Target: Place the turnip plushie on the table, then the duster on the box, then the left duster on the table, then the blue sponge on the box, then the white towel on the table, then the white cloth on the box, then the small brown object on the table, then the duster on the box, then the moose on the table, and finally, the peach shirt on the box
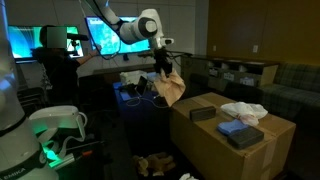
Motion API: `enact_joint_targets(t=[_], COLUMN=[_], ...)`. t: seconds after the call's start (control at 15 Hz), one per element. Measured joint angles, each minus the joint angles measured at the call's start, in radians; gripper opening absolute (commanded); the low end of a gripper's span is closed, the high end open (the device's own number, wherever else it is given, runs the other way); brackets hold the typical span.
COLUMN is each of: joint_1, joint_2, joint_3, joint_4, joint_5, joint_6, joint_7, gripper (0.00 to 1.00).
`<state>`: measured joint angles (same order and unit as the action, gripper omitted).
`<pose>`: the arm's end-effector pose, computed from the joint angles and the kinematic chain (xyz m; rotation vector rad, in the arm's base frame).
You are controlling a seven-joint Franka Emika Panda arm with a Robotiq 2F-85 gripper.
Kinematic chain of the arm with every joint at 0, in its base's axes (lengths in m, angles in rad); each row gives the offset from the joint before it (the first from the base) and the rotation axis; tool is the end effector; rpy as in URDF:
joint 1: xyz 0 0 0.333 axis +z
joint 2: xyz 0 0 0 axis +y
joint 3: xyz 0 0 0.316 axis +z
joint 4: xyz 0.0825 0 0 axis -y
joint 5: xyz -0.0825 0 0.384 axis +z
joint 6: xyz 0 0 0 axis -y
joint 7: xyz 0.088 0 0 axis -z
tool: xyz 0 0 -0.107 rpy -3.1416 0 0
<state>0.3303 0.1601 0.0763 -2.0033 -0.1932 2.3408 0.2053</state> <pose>0.5547 0.2341 0.3965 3.0072 0.4877 0.3231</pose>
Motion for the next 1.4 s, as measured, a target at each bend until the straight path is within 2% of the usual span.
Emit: enact_joint_targets(t=[0.33, 0.6, 0.67, 0.73, 0.87, 1.13, 1.27, 1.4], joint_1=[-0.097, -0.12, -0.119, -0.115, -0.102, -0.085, -0.079, -0.073], joint_2=[0.116, 0.261, 0.296, 0.328, 0.387, 0.452, 0.457, 0.45], joint_3=[-0.013, -0.04, -0.046, -0.056, -0.079, -0.121, -0.145, -0.168], joint_4=[0.161, 0.278, 0.306, 0.333, 0.386, 0.466, 0.488, 0.502], joint_5=[-0.041, -0.068, -0.077, -0.092, -0.12, -0.142, -0.156, -0.182], joint_6=[0.025, 0.07, 0.079, 0.084, 0.087, 0.084, 0.083, 0.083], joint_7=[-0.024, -0.027, -0.025, -0.02, -0.002, 0.024, 0.038, 0.057], gripper=[0.06, 0.06, 0.11, 0.48, 0.56, 0.88, 0.99, 1.0])
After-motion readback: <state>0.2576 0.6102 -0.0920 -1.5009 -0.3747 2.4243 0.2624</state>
